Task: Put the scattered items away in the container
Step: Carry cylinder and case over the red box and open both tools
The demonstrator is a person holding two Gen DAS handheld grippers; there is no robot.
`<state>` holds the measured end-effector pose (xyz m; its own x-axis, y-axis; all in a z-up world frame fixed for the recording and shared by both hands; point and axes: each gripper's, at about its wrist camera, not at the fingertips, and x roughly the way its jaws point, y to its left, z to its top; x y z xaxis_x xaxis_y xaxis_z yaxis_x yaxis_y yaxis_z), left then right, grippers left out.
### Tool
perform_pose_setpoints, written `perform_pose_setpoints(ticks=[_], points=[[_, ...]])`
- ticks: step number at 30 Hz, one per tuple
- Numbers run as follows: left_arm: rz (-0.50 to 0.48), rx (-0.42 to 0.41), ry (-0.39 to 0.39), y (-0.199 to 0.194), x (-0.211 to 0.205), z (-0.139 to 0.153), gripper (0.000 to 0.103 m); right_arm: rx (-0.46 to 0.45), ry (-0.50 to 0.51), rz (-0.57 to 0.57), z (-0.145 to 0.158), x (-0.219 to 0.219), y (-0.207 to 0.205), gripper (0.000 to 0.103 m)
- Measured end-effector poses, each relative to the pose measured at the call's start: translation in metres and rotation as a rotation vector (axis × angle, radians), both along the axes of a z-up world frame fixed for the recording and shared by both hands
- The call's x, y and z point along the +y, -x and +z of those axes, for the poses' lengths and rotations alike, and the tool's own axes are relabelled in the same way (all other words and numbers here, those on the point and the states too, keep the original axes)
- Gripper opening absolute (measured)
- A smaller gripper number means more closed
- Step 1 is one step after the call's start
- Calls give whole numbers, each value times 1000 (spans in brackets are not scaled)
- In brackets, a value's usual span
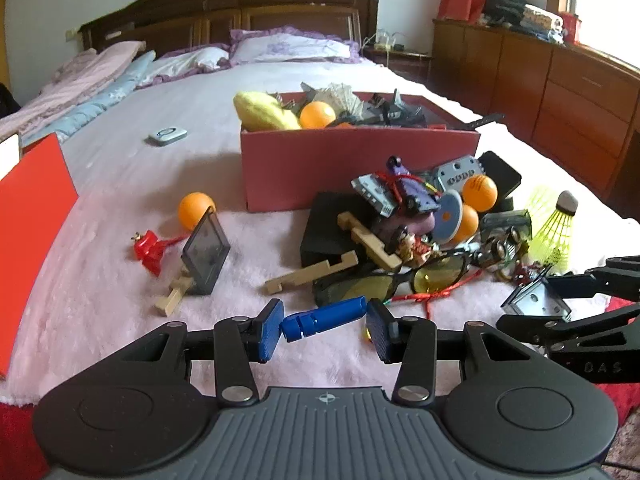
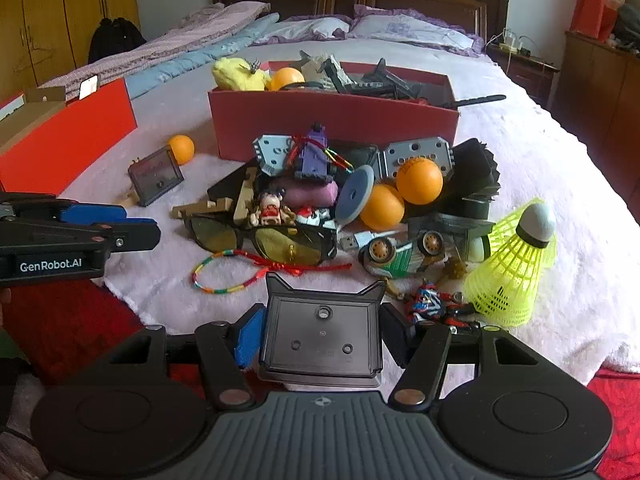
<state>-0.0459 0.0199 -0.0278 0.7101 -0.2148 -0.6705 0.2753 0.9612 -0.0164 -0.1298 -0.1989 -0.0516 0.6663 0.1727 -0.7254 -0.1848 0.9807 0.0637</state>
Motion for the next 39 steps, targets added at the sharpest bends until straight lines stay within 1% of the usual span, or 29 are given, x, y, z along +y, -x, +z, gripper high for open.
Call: perform_pose_setpoints(ticks=[4,9,16,19,24,29,32,34,35,36,38,39], points=[[-9,-1,21,-5,-2,5,46,-6,-15,-2,5,-1,-5,63],[-18,-29,37,-19,-8,16,46,-25,-42,-5,15,0,-17,63],[-48,-84,60,-53,-20,39,46,-80,-53,2,38,-1,-48,63],[-55,-102,74,-74,-26,48,46,-97,-54,2,48,-3,-67,63],[-68,-139,75,-115,-37,61,46,-130,-59,1,64,-8,-106,63],[-68,-174,57,-166,-49,69,46,-158,-45,-3,75,-12,-154,63],[-61,-173,39,-195,-55,68,46,-171,-34,-17,78,-14,-185,63],[-55,-152,39,-212,-56,66,47,-173,-38,-33,78,-17,-206,63],[-47,-139,42,-220,-56,64,51,-172,-40,-40,78,-19,-215,63],[-38,-126,45,-228,-56,63,58,-170,-41,-44,77,-20,-224,63],[-15,-114,48,-236,-54,63,65,-158,-29,-55,76,-21,-237,64],[-11,-119,48,-235,-52,64,65,-158,-24,-60,76,-21,-240,63]])
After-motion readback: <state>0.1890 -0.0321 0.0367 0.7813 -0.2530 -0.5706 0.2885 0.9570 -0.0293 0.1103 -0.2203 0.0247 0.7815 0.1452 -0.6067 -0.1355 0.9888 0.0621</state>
